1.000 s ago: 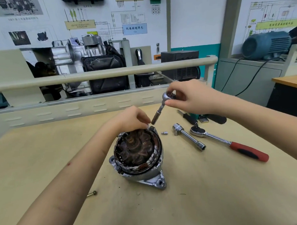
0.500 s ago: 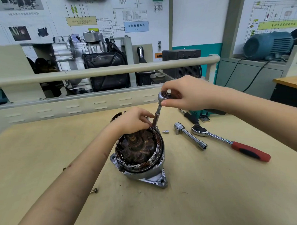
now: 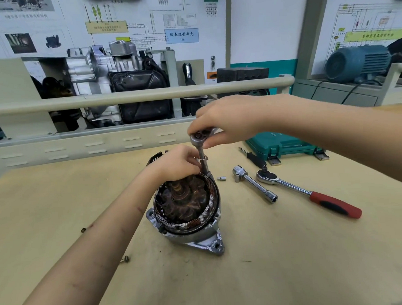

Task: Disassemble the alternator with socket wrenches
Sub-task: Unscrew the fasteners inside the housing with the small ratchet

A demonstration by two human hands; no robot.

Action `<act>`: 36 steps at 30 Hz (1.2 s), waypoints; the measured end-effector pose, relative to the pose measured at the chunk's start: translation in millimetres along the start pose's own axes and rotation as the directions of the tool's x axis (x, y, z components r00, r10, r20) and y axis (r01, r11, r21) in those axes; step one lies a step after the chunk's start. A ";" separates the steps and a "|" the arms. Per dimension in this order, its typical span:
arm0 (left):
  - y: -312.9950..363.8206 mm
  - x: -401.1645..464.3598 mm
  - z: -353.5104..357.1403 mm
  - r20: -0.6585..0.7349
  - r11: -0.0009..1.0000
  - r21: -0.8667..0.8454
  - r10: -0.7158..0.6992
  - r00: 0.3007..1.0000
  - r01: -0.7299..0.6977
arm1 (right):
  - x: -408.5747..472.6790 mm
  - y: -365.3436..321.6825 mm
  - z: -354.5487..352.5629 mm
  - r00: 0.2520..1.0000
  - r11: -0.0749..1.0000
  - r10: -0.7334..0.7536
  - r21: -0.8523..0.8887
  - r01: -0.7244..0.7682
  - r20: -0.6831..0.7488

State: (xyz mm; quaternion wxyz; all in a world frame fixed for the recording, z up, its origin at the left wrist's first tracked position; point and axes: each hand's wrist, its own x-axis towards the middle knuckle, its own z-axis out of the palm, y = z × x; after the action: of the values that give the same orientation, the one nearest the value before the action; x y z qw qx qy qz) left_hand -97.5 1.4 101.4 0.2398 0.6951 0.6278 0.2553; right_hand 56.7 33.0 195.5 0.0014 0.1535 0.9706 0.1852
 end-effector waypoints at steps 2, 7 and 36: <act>-1.0 -0.5 0.6 0.002 1.000 -0.019 0.013 1.000 -0.012 | 5.6 -0.4 -1.2 1.000 0.999 -0.005 -0.034 0.006 0.012; -0.4 -6.4 4.3 -0.093 0.991 -0.028 0.124 0.988 -0.128 | 10.8 -4.4 0.6 1.000 0.998 0.019 -0.055 -0.020 -0.009; 4.5 3.0 12.5 -0.372 0.993 -0.041 0.089 0.924 -0.113 | 10.0 5.9 6.3 0.970 0.969 0.242 0.053 -0.240 -0.032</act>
State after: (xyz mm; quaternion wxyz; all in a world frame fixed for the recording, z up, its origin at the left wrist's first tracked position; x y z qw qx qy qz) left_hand -85.6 3.8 95.2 0.1254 0.6583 0.6168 0.4128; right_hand 49.3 43.5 192.3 -0.0434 0.2668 0.9489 0.1631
